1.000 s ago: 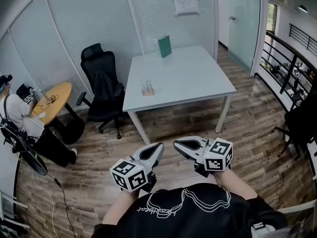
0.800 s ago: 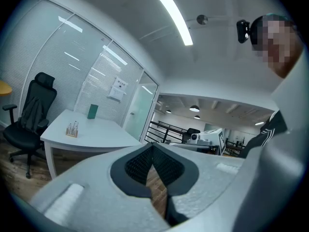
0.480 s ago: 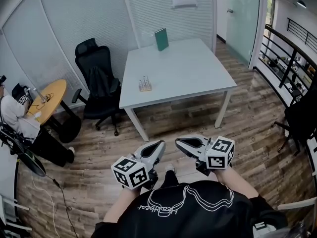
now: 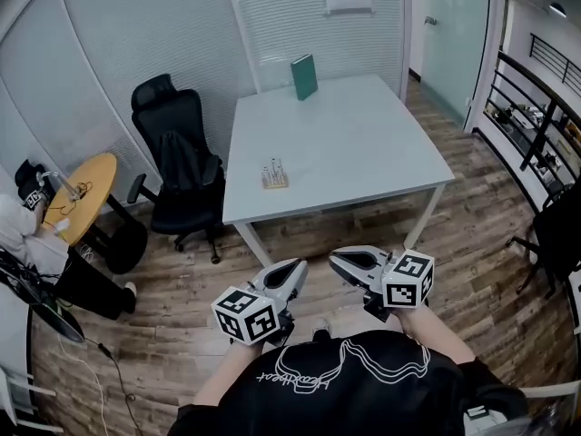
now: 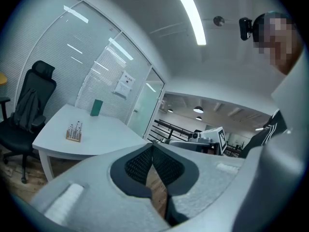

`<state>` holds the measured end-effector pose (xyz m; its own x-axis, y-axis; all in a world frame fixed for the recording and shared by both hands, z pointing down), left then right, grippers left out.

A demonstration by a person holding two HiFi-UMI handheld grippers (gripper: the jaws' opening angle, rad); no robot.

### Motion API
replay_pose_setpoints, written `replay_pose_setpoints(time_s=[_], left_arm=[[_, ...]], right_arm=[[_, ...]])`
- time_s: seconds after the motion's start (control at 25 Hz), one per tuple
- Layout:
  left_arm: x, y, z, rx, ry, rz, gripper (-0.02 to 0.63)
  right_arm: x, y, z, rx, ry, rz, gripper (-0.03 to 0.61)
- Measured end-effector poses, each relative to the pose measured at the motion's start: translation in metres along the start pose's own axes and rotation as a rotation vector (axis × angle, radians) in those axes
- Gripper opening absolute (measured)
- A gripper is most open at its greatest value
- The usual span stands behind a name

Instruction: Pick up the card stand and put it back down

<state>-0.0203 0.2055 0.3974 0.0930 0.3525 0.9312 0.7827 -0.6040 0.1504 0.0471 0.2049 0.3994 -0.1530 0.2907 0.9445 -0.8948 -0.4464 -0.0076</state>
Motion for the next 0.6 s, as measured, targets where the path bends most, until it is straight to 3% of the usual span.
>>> replay_pose_setpoints(time_s=[0.32, 0.6], left_arm=[[-0.052, 0.052, -0.122, -0.036, -0.035, -0.012, 0.014], [-0.078, 0.085, -0.199, -0.064, -0.029, -0.020, 0.014]], right_arm=[[-0.038, 0.086, 0.101, 0.005, 0.041, -0.011, 0.009], [-0.059, 0.132, 0.167, 0.017, 0.044, -0.007, 0.009]])
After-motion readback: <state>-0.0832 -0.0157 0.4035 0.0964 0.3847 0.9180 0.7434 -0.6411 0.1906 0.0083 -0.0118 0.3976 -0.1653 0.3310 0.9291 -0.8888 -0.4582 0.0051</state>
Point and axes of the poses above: the fingertips, and each gripper's own axes: y forward along the fingers, z to its right, x out of its underside, the point moved 1 cm from there along -y, backward along the fingers, and after that the axes turned 2 degrees about -x, right-handed, at the moved point
